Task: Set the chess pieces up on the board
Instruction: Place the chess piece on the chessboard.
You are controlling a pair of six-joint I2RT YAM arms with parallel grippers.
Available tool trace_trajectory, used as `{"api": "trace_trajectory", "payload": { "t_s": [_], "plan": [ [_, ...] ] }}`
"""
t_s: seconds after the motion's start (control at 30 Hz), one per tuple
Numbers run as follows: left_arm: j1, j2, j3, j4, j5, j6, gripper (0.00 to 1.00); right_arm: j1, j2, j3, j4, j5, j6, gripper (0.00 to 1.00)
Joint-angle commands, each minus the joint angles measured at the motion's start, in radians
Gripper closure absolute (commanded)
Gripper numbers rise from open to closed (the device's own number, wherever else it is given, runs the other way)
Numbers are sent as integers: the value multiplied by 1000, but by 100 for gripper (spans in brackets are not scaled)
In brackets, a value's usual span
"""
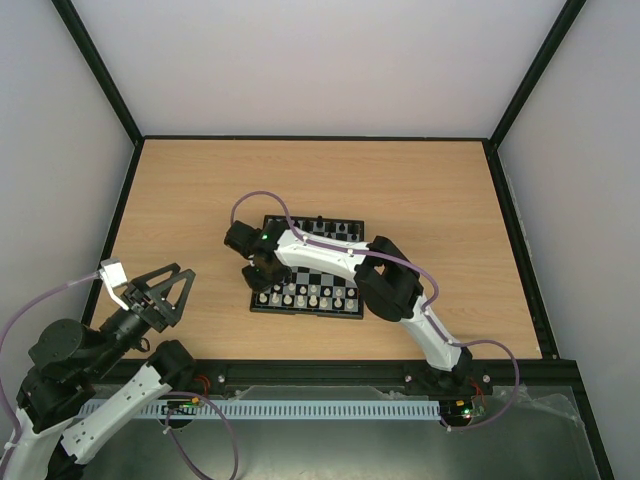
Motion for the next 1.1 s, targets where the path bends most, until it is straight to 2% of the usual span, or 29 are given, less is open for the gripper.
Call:
{"api": "trace_trajectory", "payload": {
  "t_s": [0.0, 0.27, 0.73, 0.87, 1.07],
  "plan": [
    [-4, 1, -6, 1, 3, 7, 1, -4, -20, -6, -29, -32, -17, 87],
    [-4, 10, -15, 12, 6, 5, 1, -4, -45, -12, -27, 1, -10, 78],
    [-3, 47, -18, 37, 10, 4, 1, -5, -146, -43, -14, 80, 3, 67],
    [-4, 69, -13, 49, 10, 5, 1, -5, -241, -103, 12, 118, 14, 58],
    [-4, 135, -25, 98, 44, 10, 1, -5, -476, -279, 91, 186, 36, 35]
  ]
}}
